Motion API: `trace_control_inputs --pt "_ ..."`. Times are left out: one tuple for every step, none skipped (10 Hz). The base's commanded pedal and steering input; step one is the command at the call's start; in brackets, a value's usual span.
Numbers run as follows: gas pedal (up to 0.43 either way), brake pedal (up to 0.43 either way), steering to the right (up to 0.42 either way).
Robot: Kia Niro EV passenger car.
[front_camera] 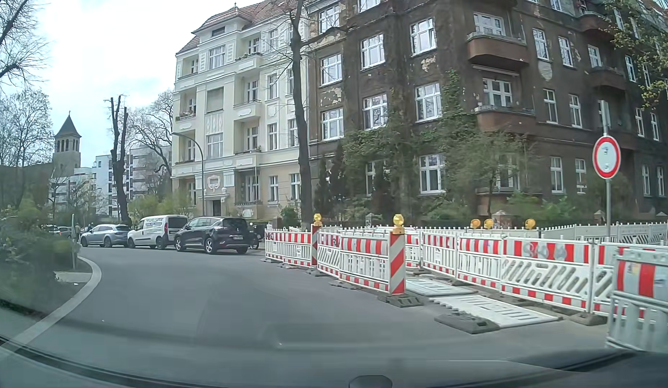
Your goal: Follow the waypoints while adhering to traffic rules and regulations
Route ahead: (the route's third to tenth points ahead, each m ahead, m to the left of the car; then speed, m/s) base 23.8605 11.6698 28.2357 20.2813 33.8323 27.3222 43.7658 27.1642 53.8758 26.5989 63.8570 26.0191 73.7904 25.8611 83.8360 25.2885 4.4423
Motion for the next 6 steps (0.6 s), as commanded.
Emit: trace_control_inputs --pt "0.047 0.0 -0.193" --pt "0.047 0.0 -0.192" --pt "0.047 0.0 -0.191" --pt "0.039 0.0 -0.19" --pt "0.039 0.0 -0.188" --pt "0.039 0.0 -0.186"
